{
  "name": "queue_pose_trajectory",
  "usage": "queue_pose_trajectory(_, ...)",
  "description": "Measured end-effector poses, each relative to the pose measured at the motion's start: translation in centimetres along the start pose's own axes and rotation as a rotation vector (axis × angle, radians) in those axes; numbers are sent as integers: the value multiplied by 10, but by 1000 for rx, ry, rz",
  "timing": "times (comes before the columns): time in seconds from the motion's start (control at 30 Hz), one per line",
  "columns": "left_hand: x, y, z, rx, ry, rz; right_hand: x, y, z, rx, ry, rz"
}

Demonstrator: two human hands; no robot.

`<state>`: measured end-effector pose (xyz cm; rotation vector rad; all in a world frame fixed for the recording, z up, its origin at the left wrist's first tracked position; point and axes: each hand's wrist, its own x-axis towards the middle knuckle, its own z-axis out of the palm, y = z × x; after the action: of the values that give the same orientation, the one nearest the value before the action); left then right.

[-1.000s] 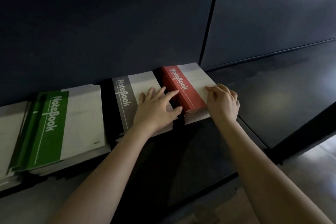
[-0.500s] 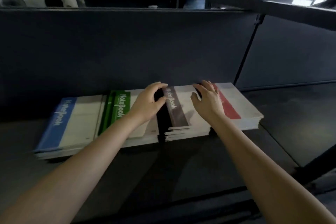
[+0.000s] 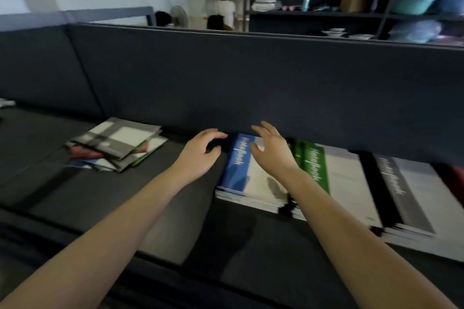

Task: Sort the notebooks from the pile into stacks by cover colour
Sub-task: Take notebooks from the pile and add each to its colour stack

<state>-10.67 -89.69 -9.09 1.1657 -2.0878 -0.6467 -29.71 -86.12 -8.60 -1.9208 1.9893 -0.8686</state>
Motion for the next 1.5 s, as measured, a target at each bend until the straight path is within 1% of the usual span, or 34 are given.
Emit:
queue_pose_trajectory(0.17, -17, -75, -75, 93, 52, -90, 39, -78, 69, 24, -113, -121)
queue_pose_trajectory(0.3, -30, -128, -125, 86, 97, -208, 64, -137, 120, 48, -184, -192)
queue_pose_trajectory(0.4, -40, -165, -154, 89, 127, -246, 81, -172, 157, 47, -227, -218)
queue_pose_trajectory(0.5, -50, -195, -173, 48, 157, -280, 93, -194, 194, 45, -237, -227)
queue_pose_trajectory(0.6, -61, -222, -183, 38, 124, -275, 104, -207, 226, 26, -276, -204)
queue_pose_trajectory(0.73, -69, -253, -192, 16, 99, -277, 114, -220, 263, -39, -325, -172)
queue_pose_trajectory(0.8, -70, -261, -198, 1, 95, -275, 119, -223, 276, -114, -333, -172)
queue_pose_trajectory(0.93, -67, -269, -206, -107, 93, -327, 127, -221, 289, -323, -326, -168)
queue_pose_trajectory(1.03, -63, -274, -210, -168, 107, -321, 131, -219, 291, -404, -356, -152)
queue_pose_trajectory(1.17, -56, -280, -210, -192, 91, -316, 138, -221, 285, -481, -390, -185)
queue_pose_trajectory(1.3, -54, -287, -206, -213, 76, -345, 144, -223, 278, -493, -428, -184)
queue_pose_trajectory(1.37, -55, -292, -203, -217, 52, -378, 146, -225, 276, -480, -411, -188)
queue_pose_trajectory(1.5, -55, -300, -200, -97, -52, -373, 151, -227, 269, -443, -366, -198)
